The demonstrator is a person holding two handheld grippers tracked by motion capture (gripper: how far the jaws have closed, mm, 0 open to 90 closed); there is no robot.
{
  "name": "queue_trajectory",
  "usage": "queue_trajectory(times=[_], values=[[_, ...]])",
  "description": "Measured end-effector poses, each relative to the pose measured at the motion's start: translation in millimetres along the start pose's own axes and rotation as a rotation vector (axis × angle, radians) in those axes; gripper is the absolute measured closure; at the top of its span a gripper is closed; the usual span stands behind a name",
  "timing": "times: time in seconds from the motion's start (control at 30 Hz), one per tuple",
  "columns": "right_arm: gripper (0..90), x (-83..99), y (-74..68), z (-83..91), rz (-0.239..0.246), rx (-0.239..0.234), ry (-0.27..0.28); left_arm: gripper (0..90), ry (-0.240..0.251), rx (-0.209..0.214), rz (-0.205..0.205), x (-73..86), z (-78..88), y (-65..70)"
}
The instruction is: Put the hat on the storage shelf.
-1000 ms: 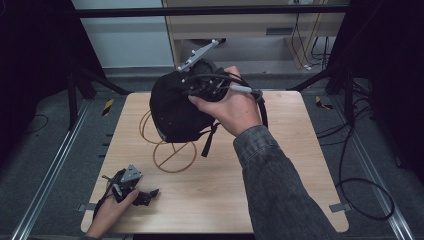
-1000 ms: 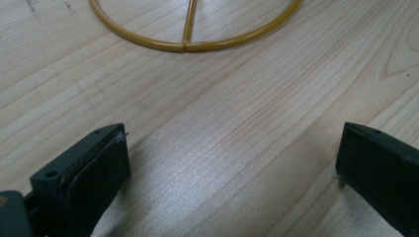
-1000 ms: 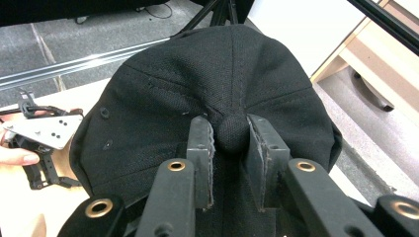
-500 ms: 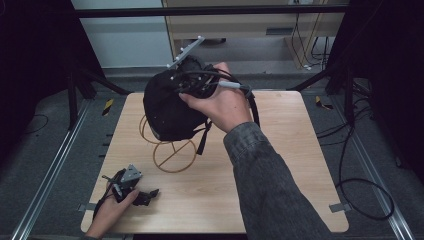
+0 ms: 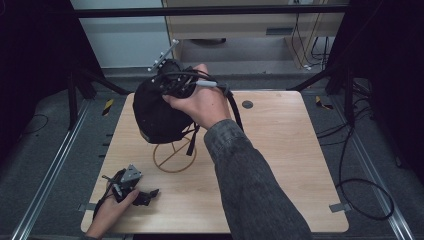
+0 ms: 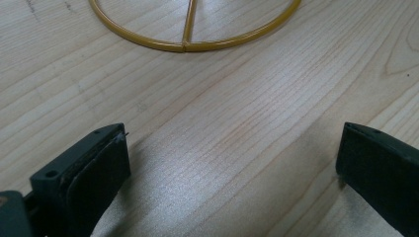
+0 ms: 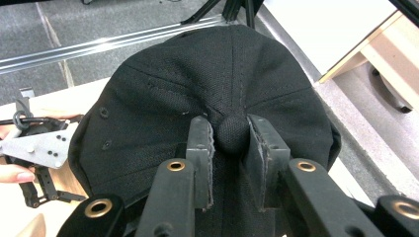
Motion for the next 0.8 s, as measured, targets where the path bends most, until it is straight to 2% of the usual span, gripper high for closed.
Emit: queue_trajectory(times=[0.3, 0.7, 0.8], values=[[73.4, -2.8, -5.2, -15.1, 0.009, -0.006, -0.017, 0.0, 0.000, 0.000, -0.002, 0.0, 0.0, -0.1], [72.0, -6.1, -7.8, -35.8, -0.001, -0.008, -0.034, 0.0, 0.000, 0.000, -0.001, 0.0, 0.1, 0.0], [72.0, -7.1, -9.2, -38.2, -0.003, -0.016, -0.018, 0.0, 0.000, -0.001, 0.001, 0.0, 0.0, -0.1]])
Point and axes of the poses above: each handheld gripper's, and its own axes: z roughly backward along the jaws, x roughly out of its underside, y roughly to its right, the point moved 4 cm from there along -z, roughly forward along the jaws, and after that the axes turned 12 degrees about -z, right-handed, at the moved point
